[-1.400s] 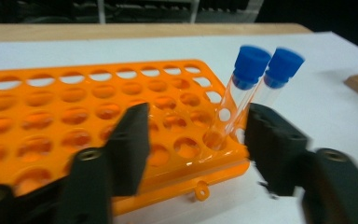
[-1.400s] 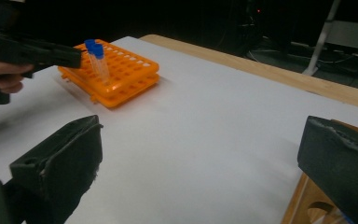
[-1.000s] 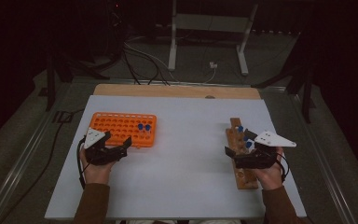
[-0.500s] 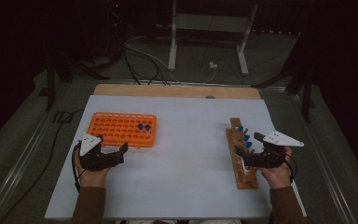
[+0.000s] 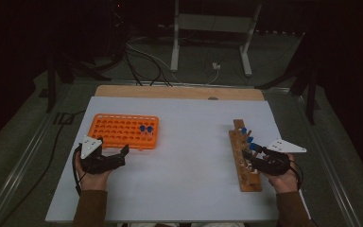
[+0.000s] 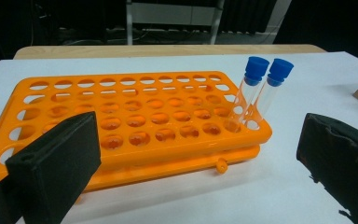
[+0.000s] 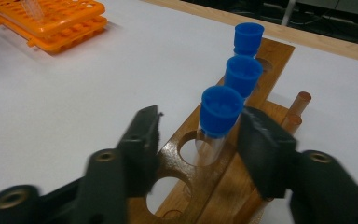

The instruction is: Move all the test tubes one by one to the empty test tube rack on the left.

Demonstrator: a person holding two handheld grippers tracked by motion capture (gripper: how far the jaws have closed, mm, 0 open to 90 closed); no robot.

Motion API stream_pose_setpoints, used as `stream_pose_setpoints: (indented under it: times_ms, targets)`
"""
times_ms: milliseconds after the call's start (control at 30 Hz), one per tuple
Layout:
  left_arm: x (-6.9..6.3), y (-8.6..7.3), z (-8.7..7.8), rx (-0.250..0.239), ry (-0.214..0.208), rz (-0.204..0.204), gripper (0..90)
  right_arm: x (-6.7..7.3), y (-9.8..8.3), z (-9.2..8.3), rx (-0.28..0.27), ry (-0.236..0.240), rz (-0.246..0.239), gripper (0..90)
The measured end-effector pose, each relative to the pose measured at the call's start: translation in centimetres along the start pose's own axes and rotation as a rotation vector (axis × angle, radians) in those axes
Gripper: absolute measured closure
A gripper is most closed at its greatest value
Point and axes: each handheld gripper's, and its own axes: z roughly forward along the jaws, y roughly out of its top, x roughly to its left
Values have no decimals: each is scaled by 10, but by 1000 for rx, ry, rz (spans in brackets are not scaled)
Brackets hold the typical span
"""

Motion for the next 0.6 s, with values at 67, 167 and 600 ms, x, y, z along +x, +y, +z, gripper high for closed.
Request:
stream_pose_setpoints:
  times_ms: [67, 167, 600]
  targets:
    - [0, 0, 1, 5, -1, 1, 6, -1, -1, 0, 0, 3, -1, 603]
    - [0, -1, 1, 9, 0, 2, 6, -3, -2, 0, -8, 0, -2, 673]
    - [-2, -1, 3, 12, -9, 7, 6, 0, -3, 4, -25, -2, -24, 760]
